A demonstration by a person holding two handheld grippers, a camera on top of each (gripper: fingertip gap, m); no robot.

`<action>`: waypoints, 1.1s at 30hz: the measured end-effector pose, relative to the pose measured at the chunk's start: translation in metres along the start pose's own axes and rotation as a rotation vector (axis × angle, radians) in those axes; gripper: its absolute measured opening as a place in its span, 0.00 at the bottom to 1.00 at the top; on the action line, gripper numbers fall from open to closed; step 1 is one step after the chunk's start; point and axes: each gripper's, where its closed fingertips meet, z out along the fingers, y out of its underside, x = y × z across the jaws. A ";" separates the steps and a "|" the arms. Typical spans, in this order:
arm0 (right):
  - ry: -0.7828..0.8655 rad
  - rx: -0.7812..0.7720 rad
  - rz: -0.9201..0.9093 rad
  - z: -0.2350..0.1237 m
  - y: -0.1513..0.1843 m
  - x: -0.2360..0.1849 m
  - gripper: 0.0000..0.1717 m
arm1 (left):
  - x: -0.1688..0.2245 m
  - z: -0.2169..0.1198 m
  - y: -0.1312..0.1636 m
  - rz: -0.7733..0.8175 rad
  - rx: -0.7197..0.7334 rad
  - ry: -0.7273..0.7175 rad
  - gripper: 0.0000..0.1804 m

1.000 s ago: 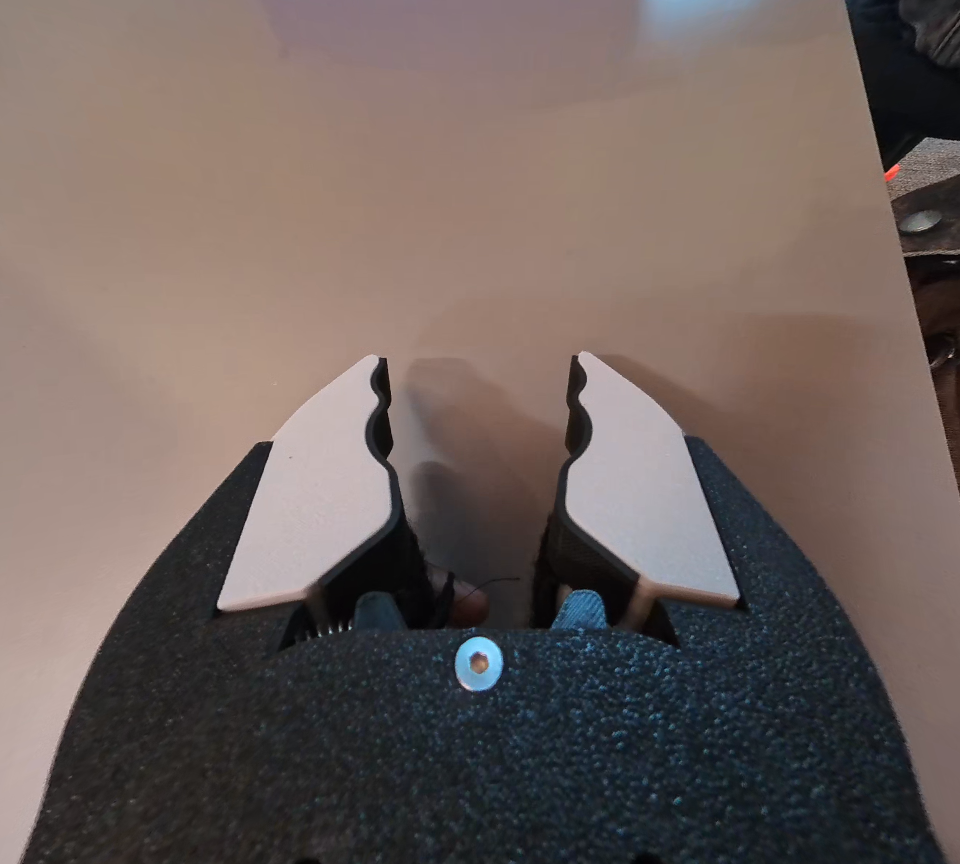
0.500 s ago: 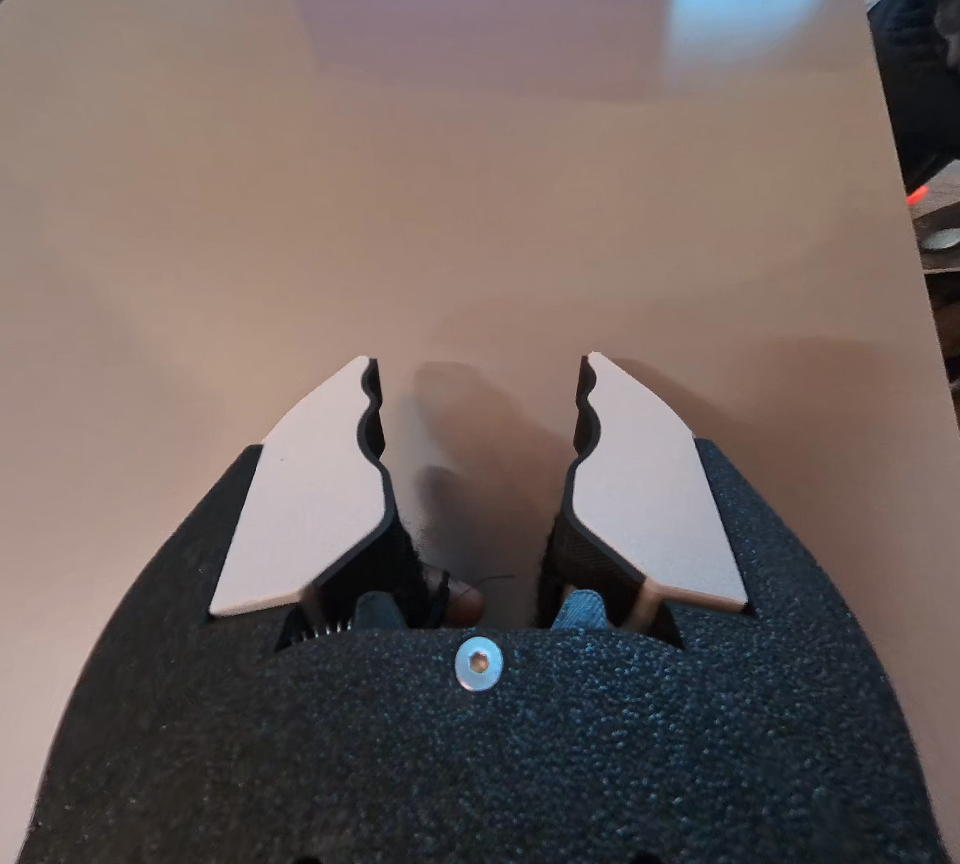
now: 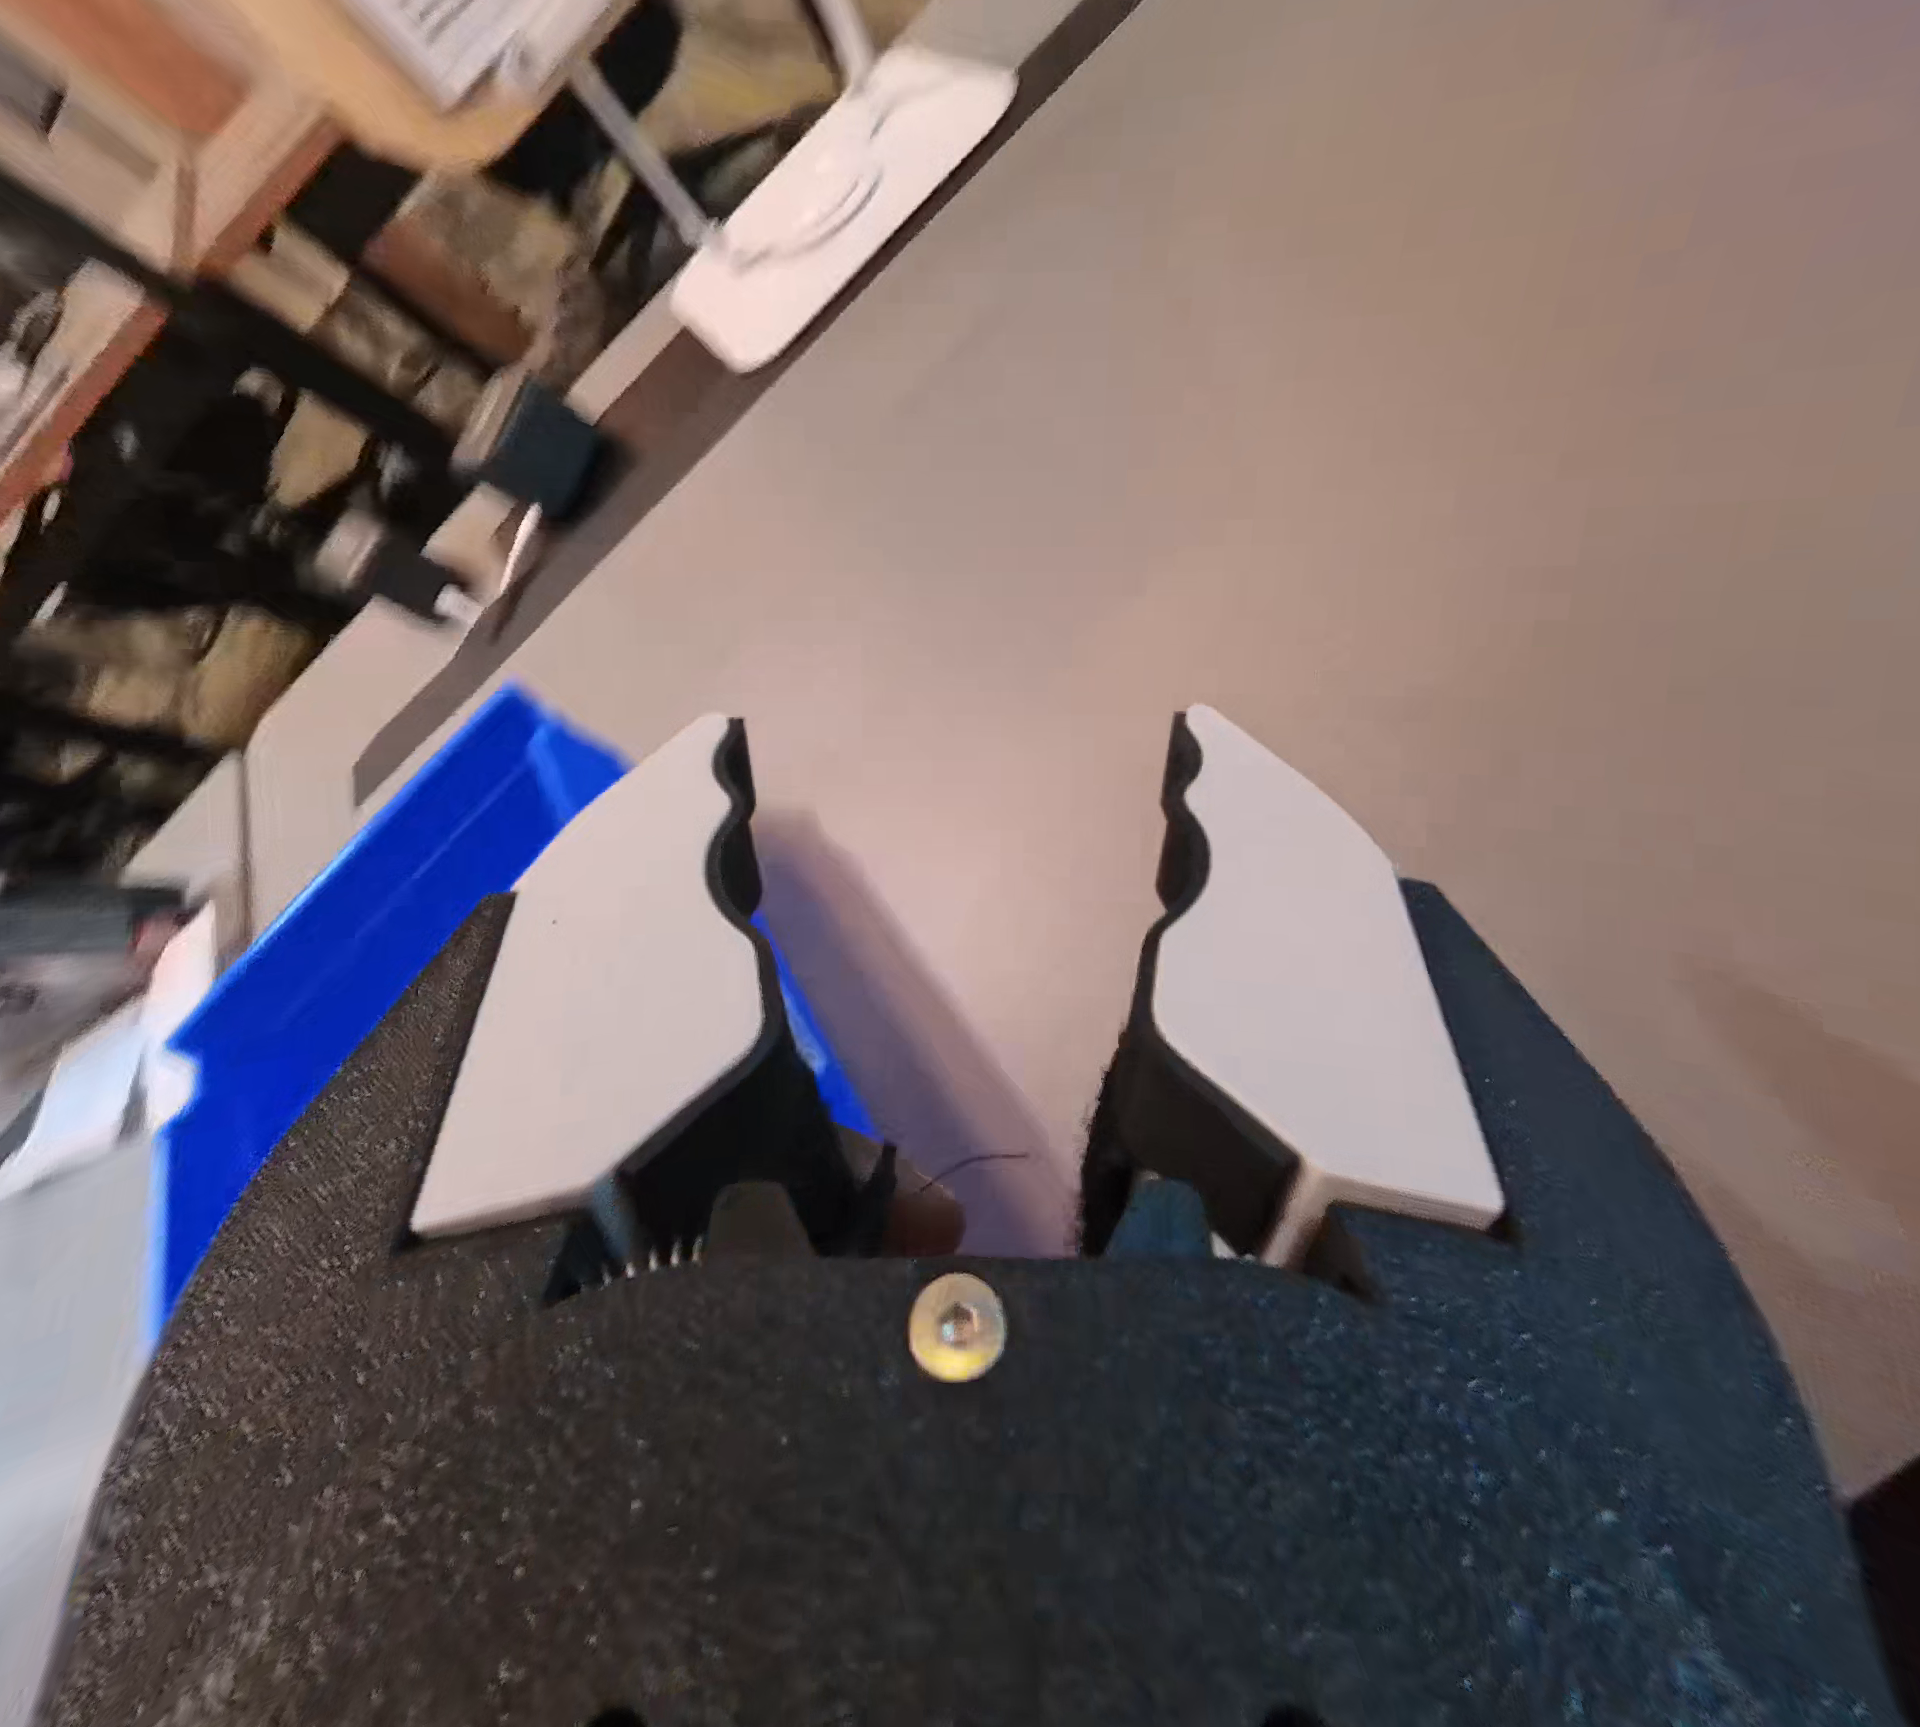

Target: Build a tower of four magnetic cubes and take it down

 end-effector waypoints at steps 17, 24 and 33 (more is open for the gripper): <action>0.017 -0.514 -0.172 0.063 0.018 0.003 0.28 | -0.053 0.024 0.129 -0.054 -0.636 0.233 0.28; 0.085 -0.564 -0.209 0.056 0.024 0.006 0.16 | -0.062 0.024 0.133 0.048 -0.680 0.205 0.17; 0.012 -0.481 -0.447 0.045 0.029 -0.029 0.06 | -0.069 0.038 0.125 0.175 -0.634 0.236 0.07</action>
